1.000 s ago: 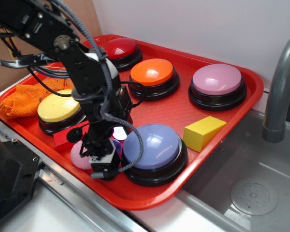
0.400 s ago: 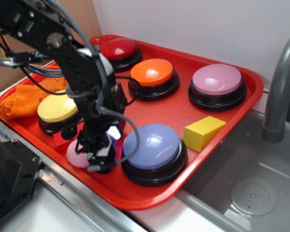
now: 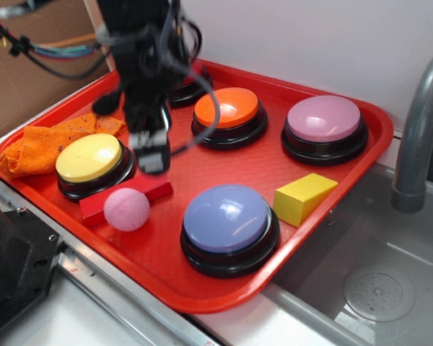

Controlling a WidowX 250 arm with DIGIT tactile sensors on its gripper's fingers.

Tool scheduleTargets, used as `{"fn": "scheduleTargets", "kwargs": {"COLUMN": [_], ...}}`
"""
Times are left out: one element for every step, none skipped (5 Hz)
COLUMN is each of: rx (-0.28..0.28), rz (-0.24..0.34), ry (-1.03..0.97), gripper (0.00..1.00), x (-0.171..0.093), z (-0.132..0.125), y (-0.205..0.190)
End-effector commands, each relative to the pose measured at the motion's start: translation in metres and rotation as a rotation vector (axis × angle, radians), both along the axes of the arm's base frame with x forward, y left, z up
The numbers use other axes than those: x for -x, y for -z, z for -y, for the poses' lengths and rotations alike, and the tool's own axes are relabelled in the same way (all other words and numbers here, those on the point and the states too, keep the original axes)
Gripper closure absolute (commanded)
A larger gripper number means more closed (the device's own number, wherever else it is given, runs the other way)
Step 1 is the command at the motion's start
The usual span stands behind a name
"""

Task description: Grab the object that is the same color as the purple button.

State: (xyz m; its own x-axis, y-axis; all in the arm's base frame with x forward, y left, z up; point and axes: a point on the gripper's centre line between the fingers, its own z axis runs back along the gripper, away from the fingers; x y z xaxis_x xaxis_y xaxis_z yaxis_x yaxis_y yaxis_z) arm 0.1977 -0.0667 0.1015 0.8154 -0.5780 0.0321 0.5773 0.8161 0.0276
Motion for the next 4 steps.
{"fn": "scheduleTargets", "kwargs": {"rx": [0.028,0.013,-0.049,-0.047], "rz": [0.001,-0.023,-0.003,-0.085], "ry": [-0.257,-0.337,-0.397,-0.371], "gripper": [1.00,1.00,1.00,1.00], "x": [-0.021,-0.016,-0.011,-0.013], "z": [-0.059,-0.089,-0.110,-0.118], "y": [-0.039,-0.036,-0.038,-0.036]}}
